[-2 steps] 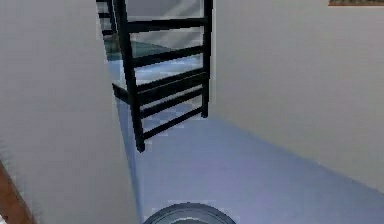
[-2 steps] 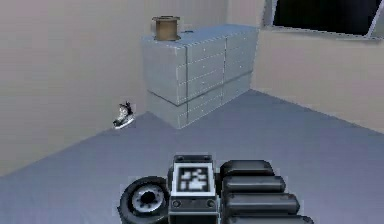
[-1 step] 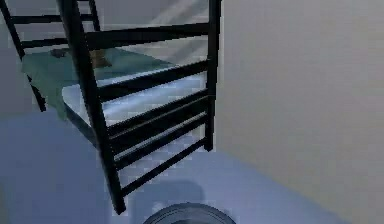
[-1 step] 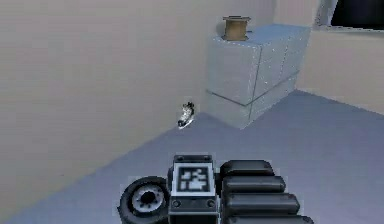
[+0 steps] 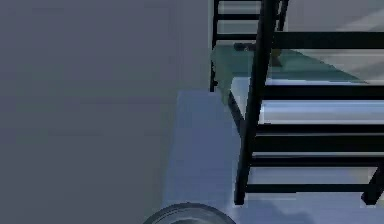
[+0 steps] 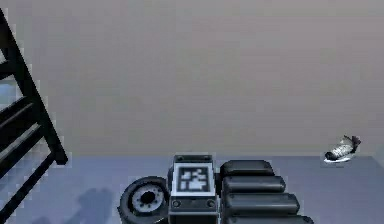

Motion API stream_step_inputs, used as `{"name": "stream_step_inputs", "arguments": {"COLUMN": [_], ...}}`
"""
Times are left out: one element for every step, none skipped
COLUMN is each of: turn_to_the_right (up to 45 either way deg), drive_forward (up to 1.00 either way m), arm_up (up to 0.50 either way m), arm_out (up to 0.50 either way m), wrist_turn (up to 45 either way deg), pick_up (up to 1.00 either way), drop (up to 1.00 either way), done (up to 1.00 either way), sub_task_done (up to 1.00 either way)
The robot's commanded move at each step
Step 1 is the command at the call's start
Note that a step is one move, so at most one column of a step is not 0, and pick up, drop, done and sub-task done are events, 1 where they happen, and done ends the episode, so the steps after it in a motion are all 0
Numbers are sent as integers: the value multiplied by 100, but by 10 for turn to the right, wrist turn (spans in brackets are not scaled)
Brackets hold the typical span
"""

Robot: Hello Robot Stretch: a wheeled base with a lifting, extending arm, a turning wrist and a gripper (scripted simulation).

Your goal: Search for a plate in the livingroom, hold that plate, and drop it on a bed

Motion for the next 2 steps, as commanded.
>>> {"name": "stream_step_inputs", "arguments": {"turn_to_the_right": [0, 0], "drive_forward": [100, 100], "arm_up": [0, 0], "arm_out": [0, 0], "wrist_turn": [0, 0], "pick_up": [0, 0], "drop": [0, 0], "done": [0, 0], "sub_task_done": [0, 0]}}
